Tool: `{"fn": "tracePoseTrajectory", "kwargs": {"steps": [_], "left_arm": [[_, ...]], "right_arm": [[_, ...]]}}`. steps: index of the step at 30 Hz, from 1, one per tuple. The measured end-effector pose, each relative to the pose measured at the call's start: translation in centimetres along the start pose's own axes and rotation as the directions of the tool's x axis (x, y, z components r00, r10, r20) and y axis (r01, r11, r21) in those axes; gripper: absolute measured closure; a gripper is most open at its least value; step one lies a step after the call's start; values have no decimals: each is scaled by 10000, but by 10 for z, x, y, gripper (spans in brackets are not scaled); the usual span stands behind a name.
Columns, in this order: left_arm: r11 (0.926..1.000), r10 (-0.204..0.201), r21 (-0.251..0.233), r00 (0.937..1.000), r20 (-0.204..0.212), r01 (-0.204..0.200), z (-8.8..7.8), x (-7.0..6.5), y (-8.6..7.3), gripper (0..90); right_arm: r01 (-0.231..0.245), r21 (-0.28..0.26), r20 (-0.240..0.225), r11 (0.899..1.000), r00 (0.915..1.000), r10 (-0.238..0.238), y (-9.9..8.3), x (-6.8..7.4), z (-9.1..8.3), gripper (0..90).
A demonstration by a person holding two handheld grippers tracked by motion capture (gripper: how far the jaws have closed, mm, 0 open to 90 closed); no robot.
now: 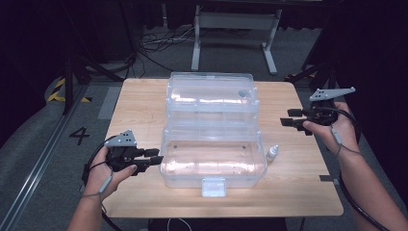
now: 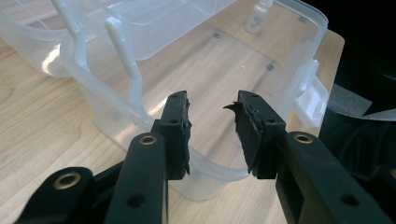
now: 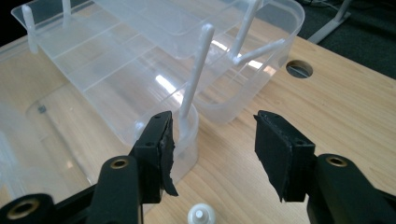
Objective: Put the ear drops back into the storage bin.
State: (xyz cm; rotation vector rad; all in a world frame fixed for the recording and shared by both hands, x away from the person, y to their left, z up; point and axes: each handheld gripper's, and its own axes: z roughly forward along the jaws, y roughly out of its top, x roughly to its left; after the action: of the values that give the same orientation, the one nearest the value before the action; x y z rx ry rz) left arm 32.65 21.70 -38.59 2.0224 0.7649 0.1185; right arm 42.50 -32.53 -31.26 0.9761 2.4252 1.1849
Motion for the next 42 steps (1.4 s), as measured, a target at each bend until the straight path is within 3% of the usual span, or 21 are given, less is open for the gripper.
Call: {"fn": "tracePoseTrajectory", "kwargs": {"steps": [6,14,21,32,33,40,42], "left_arm": [[9999,-144,1,9999,-62,144,-4,0,-2,652],[9998,-201,48,9997,-119,201,-5,2,-4,648],[9997,-223,61,9997,-114,224,-7,2,-4,648],[9997,-254,67,9996,-133,255,-8,3,-5,646],[9997,-254,67,9996,-133,255,-8,3,-5,645],[9996,-277,29,9994,-187,278,-7,4,-5,632],[9997,-256,5,9994,-220,256,-8,4,-5,631]], "right_arm": [[212,719,-150,9972,9997,-202,-1,0,4,487],[819,1717,-296,9817,9965,-779,0,2,13,490],[1371,2703,-557,9530,9904,-1267,0,3,25,500],[1515,3749,-860,9146,9880,-1284,-6,5,43,484],[1515,3749,-860,9146,9880,-1284,-6,5,43,484],[1685,4391,-956,8825,9854,-1406,-14,6,58,484],[1619,4511,-1054,8777,9862,-1278,-17,4,63,489]]}}
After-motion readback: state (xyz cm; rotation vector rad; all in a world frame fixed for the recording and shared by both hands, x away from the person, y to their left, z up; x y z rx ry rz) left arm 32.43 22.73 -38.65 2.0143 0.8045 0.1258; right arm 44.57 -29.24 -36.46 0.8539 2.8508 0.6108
